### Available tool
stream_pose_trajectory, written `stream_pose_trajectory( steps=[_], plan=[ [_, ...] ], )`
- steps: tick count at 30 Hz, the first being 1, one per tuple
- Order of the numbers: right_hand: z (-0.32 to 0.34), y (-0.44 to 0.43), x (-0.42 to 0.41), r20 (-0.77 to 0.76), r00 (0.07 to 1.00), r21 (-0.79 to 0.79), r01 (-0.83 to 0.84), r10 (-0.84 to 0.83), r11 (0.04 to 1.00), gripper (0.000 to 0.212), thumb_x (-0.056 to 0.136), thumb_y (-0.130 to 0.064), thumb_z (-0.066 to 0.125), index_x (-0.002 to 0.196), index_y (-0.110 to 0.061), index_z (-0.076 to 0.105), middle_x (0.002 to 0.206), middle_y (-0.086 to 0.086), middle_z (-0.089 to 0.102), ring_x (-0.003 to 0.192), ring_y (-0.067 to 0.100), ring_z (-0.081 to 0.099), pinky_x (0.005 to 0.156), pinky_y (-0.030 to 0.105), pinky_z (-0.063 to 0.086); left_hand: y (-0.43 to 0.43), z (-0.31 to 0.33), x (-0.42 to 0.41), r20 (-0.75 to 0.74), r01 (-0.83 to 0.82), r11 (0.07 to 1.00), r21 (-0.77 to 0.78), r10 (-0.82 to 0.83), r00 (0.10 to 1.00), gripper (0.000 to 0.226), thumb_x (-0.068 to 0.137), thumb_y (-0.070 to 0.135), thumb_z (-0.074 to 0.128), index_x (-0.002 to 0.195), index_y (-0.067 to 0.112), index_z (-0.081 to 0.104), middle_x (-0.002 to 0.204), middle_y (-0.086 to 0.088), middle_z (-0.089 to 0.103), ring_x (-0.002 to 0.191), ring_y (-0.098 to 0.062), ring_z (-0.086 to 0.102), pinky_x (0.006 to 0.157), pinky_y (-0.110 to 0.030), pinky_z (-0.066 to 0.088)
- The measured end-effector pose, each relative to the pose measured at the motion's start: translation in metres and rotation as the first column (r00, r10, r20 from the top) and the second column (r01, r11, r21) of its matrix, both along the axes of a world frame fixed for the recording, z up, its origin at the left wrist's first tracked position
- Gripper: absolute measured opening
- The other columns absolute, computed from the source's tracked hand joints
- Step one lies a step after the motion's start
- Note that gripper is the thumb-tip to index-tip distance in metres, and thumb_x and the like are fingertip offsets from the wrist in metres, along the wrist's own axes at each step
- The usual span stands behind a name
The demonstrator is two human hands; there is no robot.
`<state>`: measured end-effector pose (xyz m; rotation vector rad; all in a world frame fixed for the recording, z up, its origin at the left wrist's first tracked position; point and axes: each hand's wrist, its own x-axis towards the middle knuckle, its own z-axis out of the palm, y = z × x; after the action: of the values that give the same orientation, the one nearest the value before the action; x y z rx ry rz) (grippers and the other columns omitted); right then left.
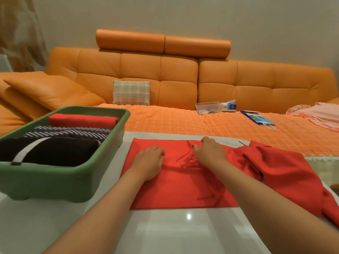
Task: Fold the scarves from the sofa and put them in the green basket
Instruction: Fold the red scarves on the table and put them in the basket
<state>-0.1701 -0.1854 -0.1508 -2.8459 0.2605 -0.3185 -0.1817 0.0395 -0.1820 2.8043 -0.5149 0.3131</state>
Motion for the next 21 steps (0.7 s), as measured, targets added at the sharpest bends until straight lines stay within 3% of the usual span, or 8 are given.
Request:
stream_pose_trajectory(
  steps=[4, 7, 10, 12, 14, 18, 21],
  plan=[
    [-0.021, 0.001, 0.044, -0.113, 0.991, -0.054, 0.062, -0.068, 0.997, 0.052, 0.095, -0.052, 0.048, 0.128, -0.013, 0.057, 0.132, 0.012, 0.054, 0.118, 0.033, 0.056, 0.092, 0.041, 0.049, 0.001, -0.009, 0.016, -0.012, 0.014, 0.999, -0.047, -0.015, 1.0, 0.025, 0.103, 0.03, 0.036, 0.115, 0.02, 0.056, 0.118, -0.002, 0.056, 0.115, -0.025, 0.051, 0.095, -0.041, 0.041],
    [-0.033, 0.0, 0.069, 0.016, 0.998, 0.048, 0.053, -0.054, 0.997, 0.032, 0.095, -0.037, 0.05, 0.111, -0.017, 0.069, 0.117, 0.01, 0.067, 0.107, 0.032, 0.062, 0.086, 0.037, 0.051, 0.004, -0.017, 0.02, 0.0, 0.008, 0.999, -0.041, -0.008, 1.0, 0.034, 0.104, 0.038, 0.035, 0.126, 0.026, 0.057, 0.133, 0.002, 0.054, 0.127, -0.02, 0.046, 0.104, -0.037, 0.037],
    [-0.028, -0.004, 0.088, 0.107, 0.987, 0.047, 0.115, -0.119, 0.992, 0.029, 0.102, -0.03, 0.044, 0.113, -0.015, 0.066, 0.116, 0.012, 0.067, 0.107, 0.035, 0.062, 0.079, 0.036, 0.045, 0.007, -0.021, 0.021, -0.159, -0.028, 0.998, 0.056, 0.036, 0.987, 0.059, 0.097, 0.062, 0.034, 0.15, 0.037, 0.035, 0.161, 0.006, 0.024, 0.15, -0.016, 0.016, 0.121, -0.046, 0.012],
    [-0.027, -0.007, 0.096, 0.098, 0.99, -0.069, 0.108, -0.101, 0.992, 0.025, 0.102, -0.027, 0.045, 0.113, -0.014, 0.064, 0.116, 0.013, 0.066, 0.106, 0.035, 0.062, 0.075, 0.036, 0.042, 0.007, -0.021, 0.021, -0.292, -0.038, 0.987, 0.157, 0.083, 0.953, 0.08, 0.085, 0.081, 0.031, 0.155, 0.045, 0.013, 0.165, 0.01, 0.001, 0.152, -0.018, -0.006, 0.119, -0.057, -0.005],
    [-0.029, -0.007, 0.096, 0.039, 0.998, -0.198, 0.061, -0.055, 0.978, 0.024, 0.1, -0.021, 0.047, 0.119, -0.014, 0.059, 0.121, 0.012, 0.063, 0.109, 0.034, 0.061, 0.079, 0.037, 0.044, 0.009, -0.02, 0.023, -0.342, -0.038, 0.982, 0.183, 0.1, 0.934, 0.092, 0.076, 0.091, 0.03, 0.154, 0.049, 0.004, 0.165, 0.01, -0.008, 0.151, -0.022, -0.014, 0.116, -0.062, -0.011],
    [-0.031, -0.013, 0.082, 0.074, 0.997, -0.202, -0.007, 0.022, 0.979, 0.034, 0.096, -0.014, 0.047, 0.129, -0.017, 0.052, 0.128, 0.011, 0.053, 0.114, 0.033, 0.055, 0.088, 0.041, 0.043, 0.013, -0.014, 0.026, -0.387, -0.069, 0.973, 0.219, 0.151, 0.91, 0.103, 0.072, 0.093, 0.033, 0.155, 0.043, 0.0, 0.165, 0.006, -0.013, 0.151, -0.023, -0.017, 0.114, -0.063, -0.015],
    [-0.027, -0.029, 0.059, 0.116, 0.99, -0.128, -0.066, 0.081, 0.99, 0.036, 0.093, -0.012, 0.047, 0.126, -0.021, 0.059, 0.125, 0.009, 0.054, 0.113, 0.031, 0.054, 0.089, 0.041, 0.043, 0.003, -0.004, 0.024, -0.324, -0.106, 0.944, 0.314, 0.211, 0.922, 0.095, 0.082, 0.079, 0.035, 0.158, 0.028, 0.008, 0.165, -0.003, -0.01, 0.151, -0.024, -0.016, 0.113, -0.062, -0.019]
  ],
)
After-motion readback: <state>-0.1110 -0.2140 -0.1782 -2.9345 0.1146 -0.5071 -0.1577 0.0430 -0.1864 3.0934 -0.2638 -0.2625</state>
